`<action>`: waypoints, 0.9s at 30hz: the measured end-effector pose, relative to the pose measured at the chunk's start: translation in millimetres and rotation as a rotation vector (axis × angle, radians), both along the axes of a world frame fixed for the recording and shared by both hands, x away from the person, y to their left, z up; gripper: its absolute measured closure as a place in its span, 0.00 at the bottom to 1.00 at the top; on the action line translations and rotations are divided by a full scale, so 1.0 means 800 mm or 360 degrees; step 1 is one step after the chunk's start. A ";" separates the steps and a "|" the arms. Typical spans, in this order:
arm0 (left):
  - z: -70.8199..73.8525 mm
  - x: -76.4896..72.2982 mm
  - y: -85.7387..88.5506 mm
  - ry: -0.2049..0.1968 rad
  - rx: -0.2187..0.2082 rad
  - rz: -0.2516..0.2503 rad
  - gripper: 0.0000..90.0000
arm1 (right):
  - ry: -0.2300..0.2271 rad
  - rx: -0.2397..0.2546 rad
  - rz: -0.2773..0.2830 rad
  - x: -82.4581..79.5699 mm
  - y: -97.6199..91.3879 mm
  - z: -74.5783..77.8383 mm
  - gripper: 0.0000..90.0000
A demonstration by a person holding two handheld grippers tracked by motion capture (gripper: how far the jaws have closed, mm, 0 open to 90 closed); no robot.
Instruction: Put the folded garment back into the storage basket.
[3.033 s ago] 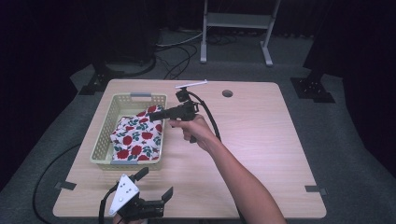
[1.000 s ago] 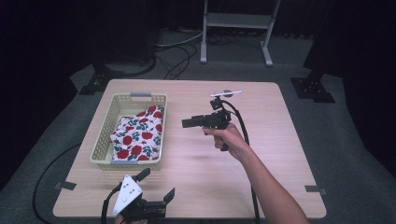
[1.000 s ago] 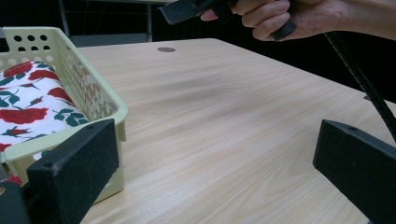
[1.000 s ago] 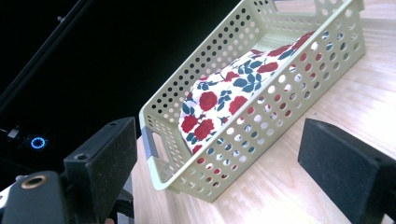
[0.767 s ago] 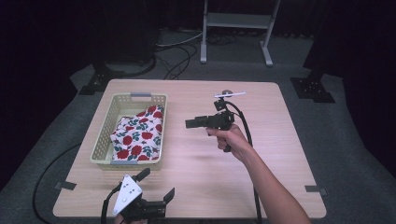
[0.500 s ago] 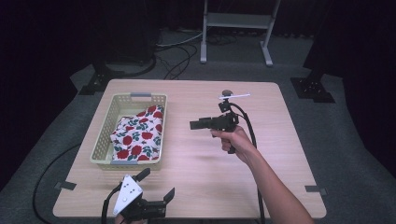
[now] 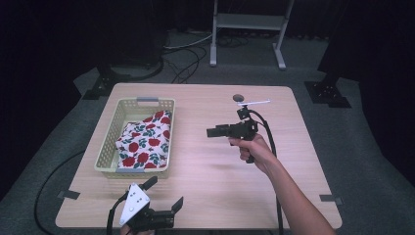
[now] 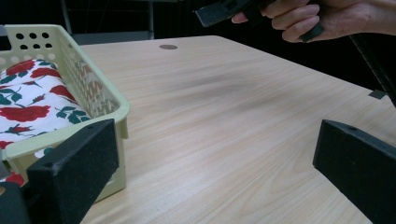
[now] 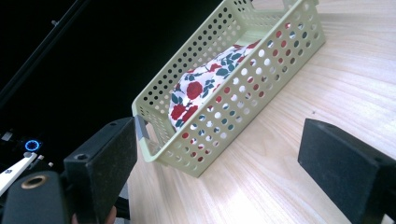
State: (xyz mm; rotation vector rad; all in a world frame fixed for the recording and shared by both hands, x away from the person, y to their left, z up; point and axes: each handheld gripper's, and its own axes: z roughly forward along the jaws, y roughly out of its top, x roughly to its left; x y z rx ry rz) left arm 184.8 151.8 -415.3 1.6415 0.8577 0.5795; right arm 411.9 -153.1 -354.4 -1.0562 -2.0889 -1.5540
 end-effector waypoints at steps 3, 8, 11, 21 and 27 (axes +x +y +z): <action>0.000 0.000 0.000 0.0001 0.0002 -0.0001 0.00 | 0.0004 -0.0005 -0.0004 -0.001 -0.004 -0.001 0.12; 0.000 0.000 0.000 0.0001 -0.0003 0.0003 0.00 | 0.0011 -0.0006 -0.0007 -0.004 -0.010 -0.003 0.12; 0.000 0.000 -0.001 0.0001 0.0001 0.0001 0.00 | 0.0010 -0.0024 -0.0001 -0.005 -0.013 -0.004 0.12; 0.000 0.000 -0.002 0.0007 0.0005 -0.0002 0.00 | 0.0010 -0.0039 -0.0002 -0.009 -0.022 -0.007 0.12; -0.001 0.000 -0.004 0.0005 0.0012 -0.0013 0.00 | 0.0012 -0.0037 -0.0014 -0.011 -0.029 -0.010 0.12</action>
